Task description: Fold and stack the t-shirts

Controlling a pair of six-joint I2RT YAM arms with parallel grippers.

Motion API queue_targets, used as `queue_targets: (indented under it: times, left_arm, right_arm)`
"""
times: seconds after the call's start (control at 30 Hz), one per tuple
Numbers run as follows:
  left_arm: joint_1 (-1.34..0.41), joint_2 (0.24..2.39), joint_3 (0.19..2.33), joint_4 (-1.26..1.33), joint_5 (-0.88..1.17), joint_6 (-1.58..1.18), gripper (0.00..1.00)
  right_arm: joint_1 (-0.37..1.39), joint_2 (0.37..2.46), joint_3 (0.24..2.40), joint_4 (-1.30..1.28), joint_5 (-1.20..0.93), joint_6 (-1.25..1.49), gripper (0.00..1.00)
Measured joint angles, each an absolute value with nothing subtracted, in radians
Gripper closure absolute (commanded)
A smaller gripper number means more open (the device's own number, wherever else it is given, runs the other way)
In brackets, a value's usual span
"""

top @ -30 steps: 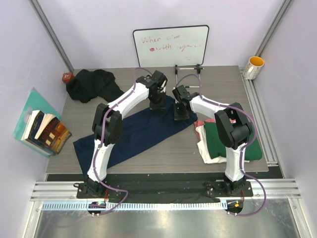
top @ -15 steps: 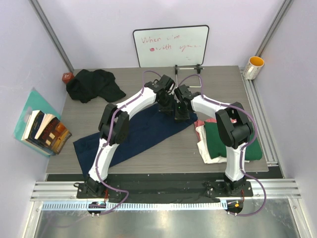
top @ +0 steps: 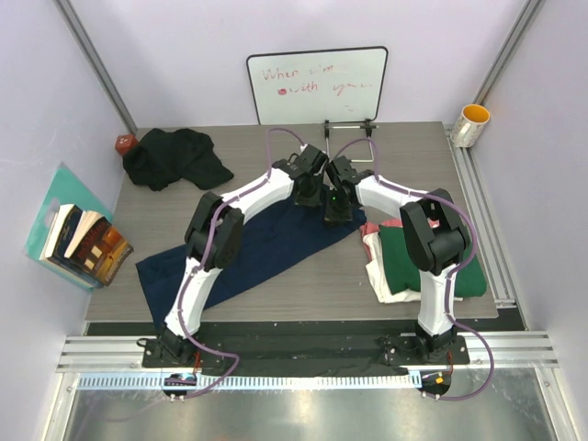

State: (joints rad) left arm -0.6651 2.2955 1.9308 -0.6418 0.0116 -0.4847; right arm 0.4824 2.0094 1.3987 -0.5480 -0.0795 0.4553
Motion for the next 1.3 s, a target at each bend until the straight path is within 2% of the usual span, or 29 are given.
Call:
queue_targets:
  times: [0.13,0.5,1.13,1.17,1.2,1.27,1.3]
  left_arm:
    - [-0.648,2.276,1.840,-0.633,-0.077,-0.470,1.00]
    - [-0.576,2.181,1.682,-0.598,-0.156,-0.476,1.00]
    - [-0.397,2.138,1.665,-0.656,-0.315,-0.410,0.99]
    - [-0.399,2.137,1.665,-0.657,-0.315,-0.410,0.98]
    - [-0.401,2.135,1.665,-0.659,-0.313,-0.410,0.90]
    - [-0.405,2.126,1.662,-0.665,-0.308,-0.410,0.84]
    - [-0.406,2.116,1.656,-0.667,-0.301,-0.411,0.75]
  right_arm:
    - [0.484,2.009,1.398,-0.546,-0.079,0.448,0.99]
    - [0.502,2.026,1.404,-0.482,-0.104,0.452,0.99]
    - [0.503,2.043,1.422,-0.488,-0.115,0.501,0.99]
    - [0.503,2.045,1.423,-0.490,-0.115,0.501,0.99]
    - [0.503,2.046,1.428,-0.494,-0.115,0.501,0.99]
    - [0.503,2.051,1.436,-0.504,-0.115,0.501,0.99]
    - [0.502,2.053,1.440,-0.508,-0.115,0.501,0.98]
